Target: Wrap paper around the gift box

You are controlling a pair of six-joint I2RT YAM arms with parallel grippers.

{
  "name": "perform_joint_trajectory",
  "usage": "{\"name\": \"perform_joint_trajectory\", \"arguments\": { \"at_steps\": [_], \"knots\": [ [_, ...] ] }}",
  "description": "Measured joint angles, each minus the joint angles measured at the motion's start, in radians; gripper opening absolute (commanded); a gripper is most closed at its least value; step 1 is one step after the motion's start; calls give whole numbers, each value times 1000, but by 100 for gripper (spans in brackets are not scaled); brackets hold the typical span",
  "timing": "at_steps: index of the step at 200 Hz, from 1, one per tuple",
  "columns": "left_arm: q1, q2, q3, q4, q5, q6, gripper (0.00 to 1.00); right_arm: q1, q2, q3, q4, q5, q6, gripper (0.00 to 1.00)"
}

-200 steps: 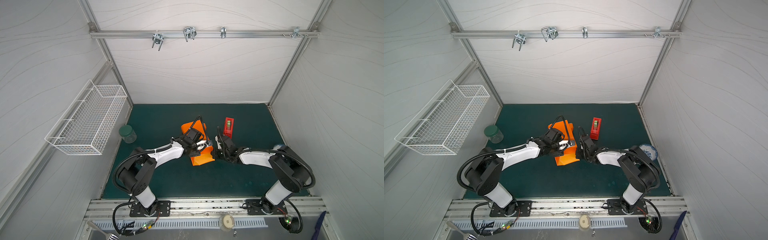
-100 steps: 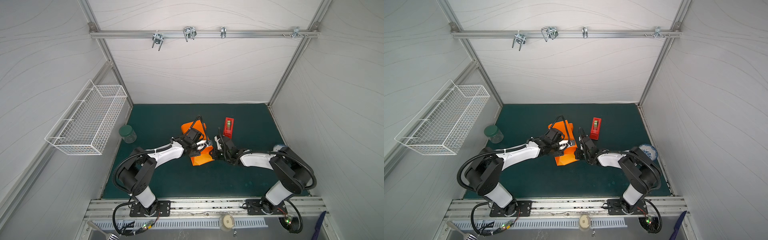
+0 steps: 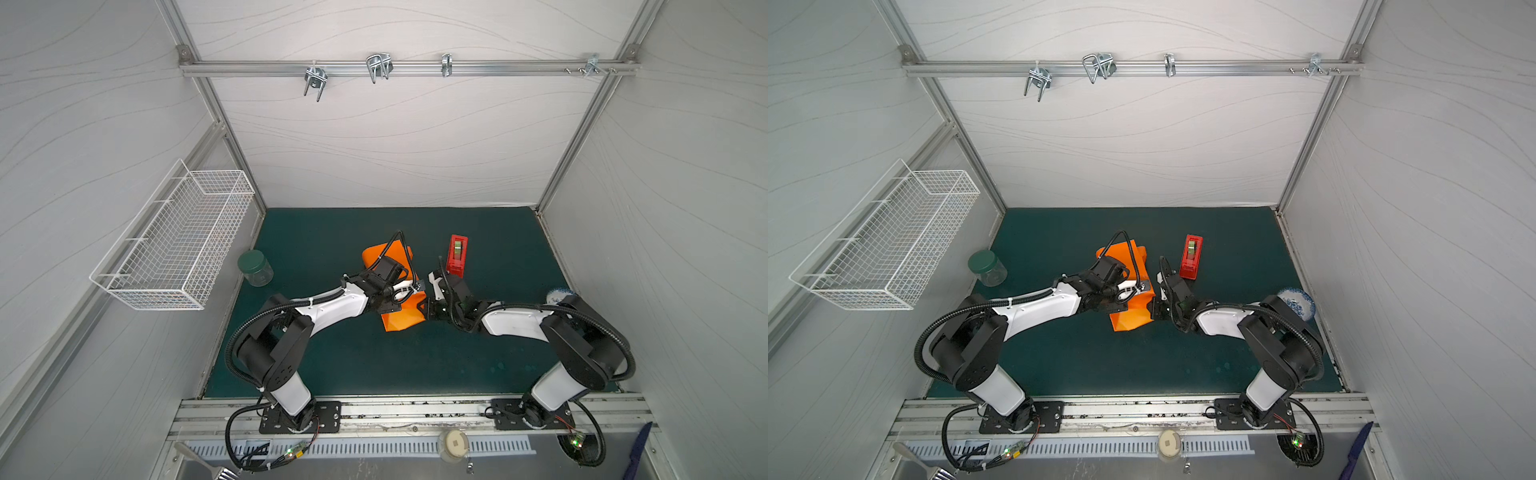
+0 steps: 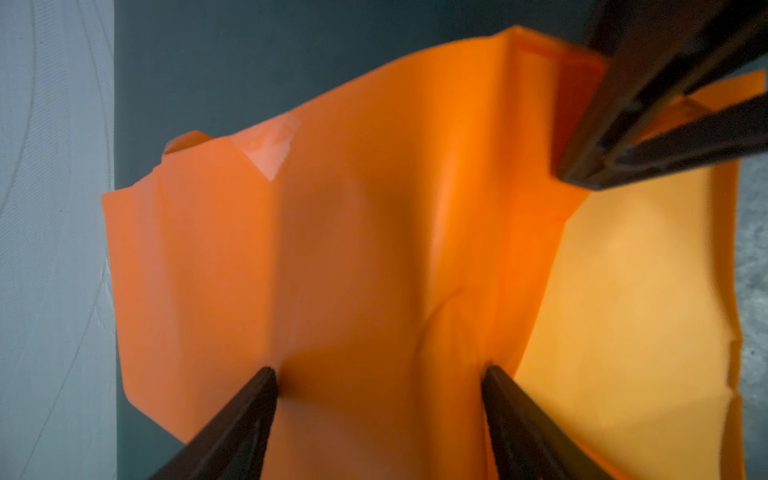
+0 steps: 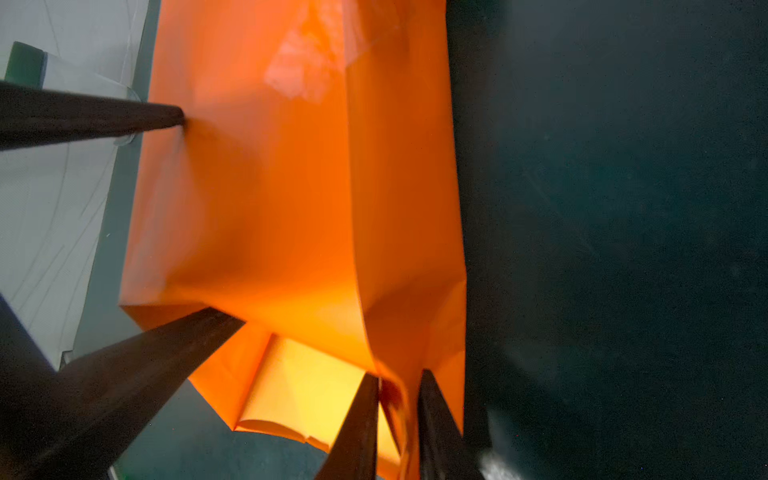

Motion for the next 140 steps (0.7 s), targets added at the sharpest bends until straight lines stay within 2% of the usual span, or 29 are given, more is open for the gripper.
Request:
{"name": "perform_joint_trajectory", "arguments": {
  "at_steps": [140],
  "knots": [
    [-1, 0, 0, 0, -1, -3, 78, 0, -16, -12, 40, -44, 7, 21]
  ]
}}
